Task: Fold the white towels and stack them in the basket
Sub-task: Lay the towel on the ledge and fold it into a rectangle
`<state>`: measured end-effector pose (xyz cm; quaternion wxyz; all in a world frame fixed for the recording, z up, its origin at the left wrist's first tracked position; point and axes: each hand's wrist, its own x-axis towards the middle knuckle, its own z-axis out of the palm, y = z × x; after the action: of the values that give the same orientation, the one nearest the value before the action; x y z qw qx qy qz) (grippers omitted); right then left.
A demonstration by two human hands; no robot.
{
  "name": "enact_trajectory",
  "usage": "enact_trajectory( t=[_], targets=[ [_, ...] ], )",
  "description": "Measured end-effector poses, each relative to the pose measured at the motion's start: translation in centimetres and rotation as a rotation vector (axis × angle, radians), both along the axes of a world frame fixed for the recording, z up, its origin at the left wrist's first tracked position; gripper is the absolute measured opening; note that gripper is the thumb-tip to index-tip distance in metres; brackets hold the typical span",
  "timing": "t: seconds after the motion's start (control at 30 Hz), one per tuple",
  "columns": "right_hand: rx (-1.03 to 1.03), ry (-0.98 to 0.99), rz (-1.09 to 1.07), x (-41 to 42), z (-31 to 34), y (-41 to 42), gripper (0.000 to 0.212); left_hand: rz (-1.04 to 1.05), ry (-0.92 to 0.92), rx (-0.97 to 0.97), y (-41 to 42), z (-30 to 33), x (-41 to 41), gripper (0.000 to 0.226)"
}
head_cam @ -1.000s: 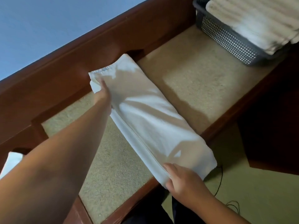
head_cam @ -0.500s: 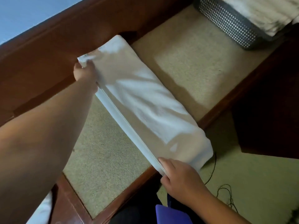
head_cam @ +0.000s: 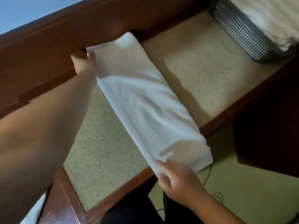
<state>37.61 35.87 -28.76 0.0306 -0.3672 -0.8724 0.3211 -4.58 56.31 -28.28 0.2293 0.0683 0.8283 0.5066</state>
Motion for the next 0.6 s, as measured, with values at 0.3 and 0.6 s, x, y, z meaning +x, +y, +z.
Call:
enact_trajectory(
  t=[0.3, 0.6],
  targets=[
    [0.012, 0.029, -0.552, 0.7, 0.9, 14.1, 0.028, -0.389, 0.063, -0.578, -15.8, -0.9, 20.7, 0.076],
    [-0.474, -0.291, -0.405, 0.3, 0.8, 21.4, 0.033, -0.126, -0.014, -0.503, -18.9, -0.3, 26.1, 0.028]
  ],
)
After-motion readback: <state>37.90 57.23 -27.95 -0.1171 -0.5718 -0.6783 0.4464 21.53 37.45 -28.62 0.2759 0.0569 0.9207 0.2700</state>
